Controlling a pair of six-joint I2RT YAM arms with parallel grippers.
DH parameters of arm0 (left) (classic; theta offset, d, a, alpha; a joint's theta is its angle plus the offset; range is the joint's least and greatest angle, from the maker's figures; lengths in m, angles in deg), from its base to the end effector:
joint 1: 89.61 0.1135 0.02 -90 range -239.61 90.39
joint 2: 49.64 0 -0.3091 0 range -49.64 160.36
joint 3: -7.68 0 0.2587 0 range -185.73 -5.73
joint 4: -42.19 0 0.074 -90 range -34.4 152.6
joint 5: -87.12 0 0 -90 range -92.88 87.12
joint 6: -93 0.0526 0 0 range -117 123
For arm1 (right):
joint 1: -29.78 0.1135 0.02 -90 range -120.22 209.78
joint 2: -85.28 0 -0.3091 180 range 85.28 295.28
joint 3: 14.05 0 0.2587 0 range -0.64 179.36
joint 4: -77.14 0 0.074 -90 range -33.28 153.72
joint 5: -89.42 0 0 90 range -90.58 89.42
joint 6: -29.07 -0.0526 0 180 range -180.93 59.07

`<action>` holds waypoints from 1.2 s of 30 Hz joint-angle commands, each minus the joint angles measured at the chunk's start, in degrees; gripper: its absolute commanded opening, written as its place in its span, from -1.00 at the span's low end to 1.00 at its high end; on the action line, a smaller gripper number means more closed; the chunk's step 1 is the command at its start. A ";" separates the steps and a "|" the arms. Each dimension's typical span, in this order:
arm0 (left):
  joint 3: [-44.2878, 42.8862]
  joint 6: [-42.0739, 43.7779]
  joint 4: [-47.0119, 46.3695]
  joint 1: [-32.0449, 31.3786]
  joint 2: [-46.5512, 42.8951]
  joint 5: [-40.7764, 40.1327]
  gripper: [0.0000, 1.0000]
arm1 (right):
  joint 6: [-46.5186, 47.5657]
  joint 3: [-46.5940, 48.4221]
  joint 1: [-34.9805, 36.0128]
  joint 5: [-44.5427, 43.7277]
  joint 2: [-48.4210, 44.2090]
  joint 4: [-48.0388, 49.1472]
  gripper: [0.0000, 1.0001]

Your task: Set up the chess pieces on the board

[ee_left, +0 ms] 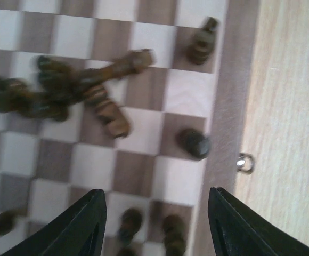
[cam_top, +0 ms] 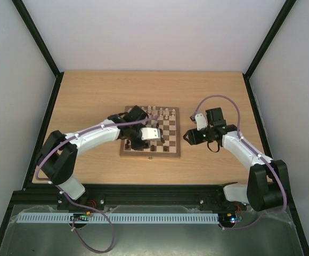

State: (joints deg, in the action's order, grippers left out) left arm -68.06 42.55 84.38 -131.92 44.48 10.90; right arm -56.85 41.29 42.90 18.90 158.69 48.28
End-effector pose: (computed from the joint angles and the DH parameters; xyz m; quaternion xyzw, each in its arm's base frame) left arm 0.2498 -0.2443 0.2313 0.6521 0.7055 -0.1221 0.2493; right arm 0.2513 0.0766 0.2392 -0.1985 0.8972 0.1854 0.3483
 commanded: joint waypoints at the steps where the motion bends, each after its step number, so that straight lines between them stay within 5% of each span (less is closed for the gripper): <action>1: -4.55 2.48 4.55 5.43 -4.33 6.32 0.12 | 2.46 5.53 -0.15 5.60 1.89 -4.56 0.14; 6: -8.74 -6.71 3.26 9.45 -3.71 7.72 0.11 | 5.61 11.23 -0.09 8.78 5.30 -7.61 0.07; 13: -6.06 -13.47 0.13 10.67 -1.77 -0.90 0.06 | 9.28 16.90 2.43 7.62 10.15 -9.42 -0.01; 19: -13.54 -20.19 6.01 14.66 7.76 0.03 -0.09 | 7.13 16.65 3.49 7.24 11.49 -9.18 -0.03; 27: -19.72 -21.87 5.74 16.08 15.33 0.81 -0.05 | 7.71 14.72 3.47 6.43 10.01 -9.76 -0.03; 36: -22.23 -20.83 8.10 16.03 18.73 -0.12 -0.25 | 8.35 13.96 3.47 5.51 9.57 -9.41 -0.03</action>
State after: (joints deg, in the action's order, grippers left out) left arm -89.57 21.86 89.30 -115.70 62.12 11.27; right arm -49.47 56.07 46.27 24.93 169.90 41.27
